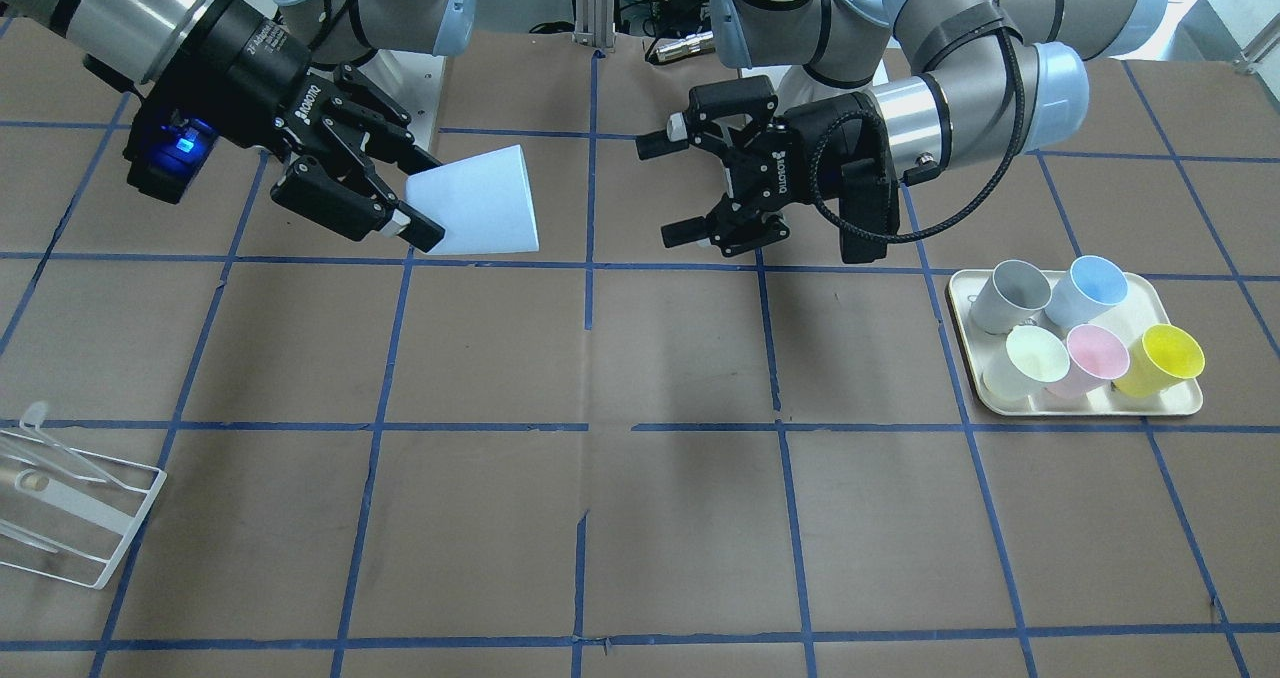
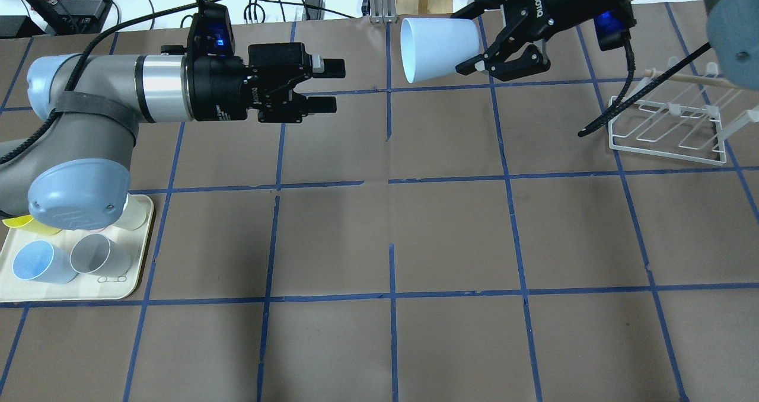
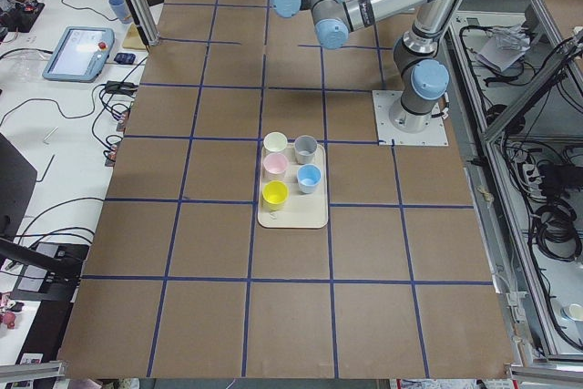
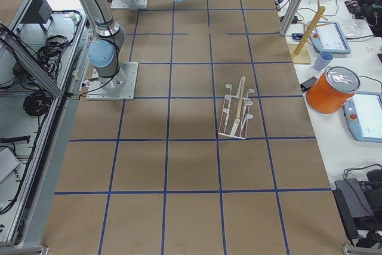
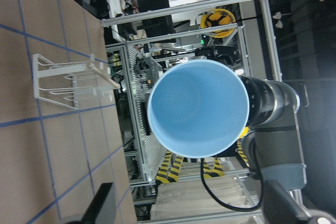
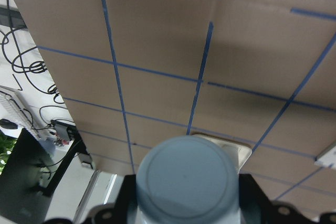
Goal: Transfer IKEA cup to right arm and place on rack
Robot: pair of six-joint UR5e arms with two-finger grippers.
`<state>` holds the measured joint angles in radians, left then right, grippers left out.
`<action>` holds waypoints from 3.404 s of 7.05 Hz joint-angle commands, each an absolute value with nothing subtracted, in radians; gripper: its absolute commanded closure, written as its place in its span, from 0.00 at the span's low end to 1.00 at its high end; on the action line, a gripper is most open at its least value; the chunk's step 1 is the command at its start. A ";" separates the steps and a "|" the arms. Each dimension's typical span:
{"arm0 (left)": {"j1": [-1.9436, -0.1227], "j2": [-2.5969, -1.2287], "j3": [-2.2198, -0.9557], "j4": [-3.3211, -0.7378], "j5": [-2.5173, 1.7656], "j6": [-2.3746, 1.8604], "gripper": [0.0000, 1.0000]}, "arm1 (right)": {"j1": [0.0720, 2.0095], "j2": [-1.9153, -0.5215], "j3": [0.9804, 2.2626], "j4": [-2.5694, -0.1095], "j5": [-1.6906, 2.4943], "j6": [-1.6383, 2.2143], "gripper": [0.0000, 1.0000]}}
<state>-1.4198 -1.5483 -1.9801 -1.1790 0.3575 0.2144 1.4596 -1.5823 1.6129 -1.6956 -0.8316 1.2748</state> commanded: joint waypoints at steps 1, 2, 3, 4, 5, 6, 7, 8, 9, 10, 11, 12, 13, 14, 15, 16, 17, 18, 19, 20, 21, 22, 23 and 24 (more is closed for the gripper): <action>-1.391 -1.508 -1.907 -1.160 0.802 0.184 0.00 | 1.460 -1.603 1.612 -1.669 -1.137 0.934 0.92; -1.391 -1.502 -1.819 -1.211 1.077 0.187 0.00 | 1.460 -1.605 1.612 -1.639 -1.261 0.804 0.92; -1.390 -1.502 -1.716 -1.359 1.300 0.201 0.00 | 1.460 -1.603 1.615 -1.628 -1.420 0.646 0.93; -1.390 -1.529 -1.624 -1.493 1.462 0.199 0.00 | 1.459 -1.603 1.615 -1.631 -1.550 0.520 0.94; -1.393 -1.528 -1.582 -1.576 1.551 0.193 0.00 | 1.459 -1.598 1.617 -1.650 -1.624 0.412 0.96; -1.402 -1.531 -1.580 -1.592 1.606 0.166 0.00 | 1.454 -1.597 1.617 -1.679 -1.710 0.326 0.98; -1.404 -1.552 -1.582 -1.589 1.665 0.067 0.00 | 1.451 -1.586 1.627 -1.756 -1.792 0.278 0.98; -1.431 -1.566 -1.569 -1.588 1.639 0.045 0.00 | 1.450 -1.562 1.628 -1.826 -1.859 0.244 0.98; -1.487 -1.601 -1.540 -1.576 1.640 0.041 0.00 | 1.450 -1.543 1.629 -1.926 -1.926 0.233 0.98; -1.502 -1.632 -1.482 -1.581 1.647 0.046 0.00 | 1.445 -1.513 1.635 -1.959 -1.948 0.245 0.96; -1.502 -1.638 -1.456 -1.591 1.646 0.057 0.00 | 1.415 -1.499 1.676 -2.029 -1.945 0.248 0.96; -1.503 -1.638 -1.459 -1.591 1.646 0.058 0.00 | 1.341 -1.484 1.760 -2.195 -1.941 0.238 0.96; -1.503 -1.637 -1.457 -1.589 1.638 0.058 0.00 | 1.306 -1.483 1.848 -2.347 -1.928 0.238 0.96; -1.503 -1.638 -1.456 -1.589 1.637 0.058 0.00 | 1.299 -1.482 1.897 -2.508 -1.880 0.235 0.95; -1.506 -1.641 -1.460 -1.589 1.637 0.058 0.00 | 1.299 -1.480 1.907 -2.526 -1.872 0.241 0.94; -1.508 -1.640 -1.460 -1.588 1.635 0.058 0.00 | 1.299 -1.477 1.910 -2.530 -1.873 0.239 0.94; -1.508 -1.640 -1.460 -1.588 1.637 0.058 0.00 | 1.289 -1.461 1.908 -2.534 -1.871 0.248 0.95; -1.508 -1.641 -1.462 -1.588 1.637 0.058 0.00 | 1.281 -1.445 1.908 -2.554 -1.871 0.261 0.96; -1.508 -1.641 -1.465 -1.588 1.637 0.058 0.00 | 1.279 -1.425 1.904 -2.575 -1.873 0.267 0.96; -1.508 -1.640 -1.465 -1.588 1.637 0.058 0.00 | 1.279 -1.422 1.907 -2.577 -1.875 0.264 0.96; -1.509 -1.637 -1.465 -1.586 1.635 0.058 0.00 | 1.279 -1.422 1.907 -2.577 -1.878 0.270 0.96; -1.508 -1.635 -1.465 -1.582 1.635 0.058 0.00 | 1.279 -1.420 1.905 -2.583 -1.876 0.271 0.97; -1.508 -1.635 -1.465 -1.582 1.635 0.058 0.00 | 1.278 -1.413 1.905 -2.612 -1.881 0.275 0.97; -1.503 -1.634 -1.459 -1.583 1.605 0.058 0.00 | 1.278 -1.404 1.908 -2.618 -1.881 0.273 0.97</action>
